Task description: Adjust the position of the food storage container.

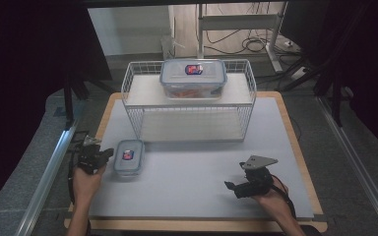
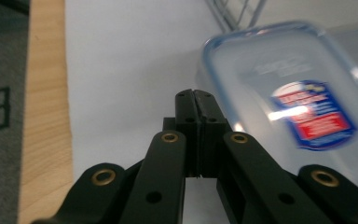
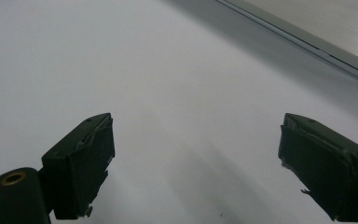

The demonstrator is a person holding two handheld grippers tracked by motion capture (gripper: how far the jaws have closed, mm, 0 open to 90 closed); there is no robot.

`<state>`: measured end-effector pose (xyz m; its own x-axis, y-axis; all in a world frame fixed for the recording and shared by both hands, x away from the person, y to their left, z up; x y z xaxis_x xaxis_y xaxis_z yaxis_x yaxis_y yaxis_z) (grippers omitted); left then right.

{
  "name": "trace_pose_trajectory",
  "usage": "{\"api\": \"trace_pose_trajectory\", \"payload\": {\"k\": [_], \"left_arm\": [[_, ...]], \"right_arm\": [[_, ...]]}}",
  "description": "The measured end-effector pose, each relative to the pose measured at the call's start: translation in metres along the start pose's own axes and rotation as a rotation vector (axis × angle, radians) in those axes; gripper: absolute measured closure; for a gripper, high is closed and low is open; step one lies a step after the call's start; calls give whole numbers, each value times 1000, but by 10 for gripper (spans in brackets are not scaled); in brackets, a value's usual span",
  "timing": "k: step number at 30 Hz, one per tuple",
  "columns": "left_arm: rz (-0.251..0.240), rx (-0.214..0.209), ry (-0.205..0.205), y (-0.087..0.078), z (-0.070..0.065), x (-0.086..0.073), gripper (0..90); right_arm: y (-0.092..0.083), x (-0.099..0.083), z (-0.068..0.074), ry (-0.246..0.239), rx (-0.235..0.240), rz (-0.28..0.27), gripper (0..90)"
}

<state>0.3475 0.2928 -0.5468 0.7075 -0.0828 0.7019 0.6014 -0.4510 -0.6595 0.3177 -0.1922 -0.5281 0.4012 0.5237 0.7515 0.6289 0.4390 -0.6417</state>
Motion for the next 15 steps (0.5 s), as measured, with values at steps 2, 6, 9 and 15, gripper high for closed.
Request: {"api": "trace_pose_trajectory", "payload": {"k": [2, 6, 9, 15], "left_arm": [[16, -18, -12, 7, 3, -3, 900], [11, -34, -36, 9, 3, -4, 900], [-4, -70, -65, 10, 1, -4, 900], [25, -120, -30, 22, -19, -1, 900]], "right_arm": [[1, 0, 1, -1, 2, 1, 106], [2, 0, 1, 3, 13, 5, 105], [3, 0, 1, 2, 15, 6, 106], [3, 0, 1, 6, 20, 8, 113]]}}
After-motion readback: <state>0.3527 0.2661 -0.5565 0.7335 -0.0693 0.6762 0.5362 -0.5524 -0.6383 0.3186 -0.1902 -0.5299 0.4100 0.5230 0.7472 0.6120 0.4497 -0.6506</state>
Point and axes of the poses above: each handheld gripper's, and its own axes: y roughly forward along the jaws, x roughly out of its top, z roughly to its left, the point moved 4 cm from there along y, roughly forward along the jaws, and after that the axes turned 13 degrees about -x, right-handed, at the moved point
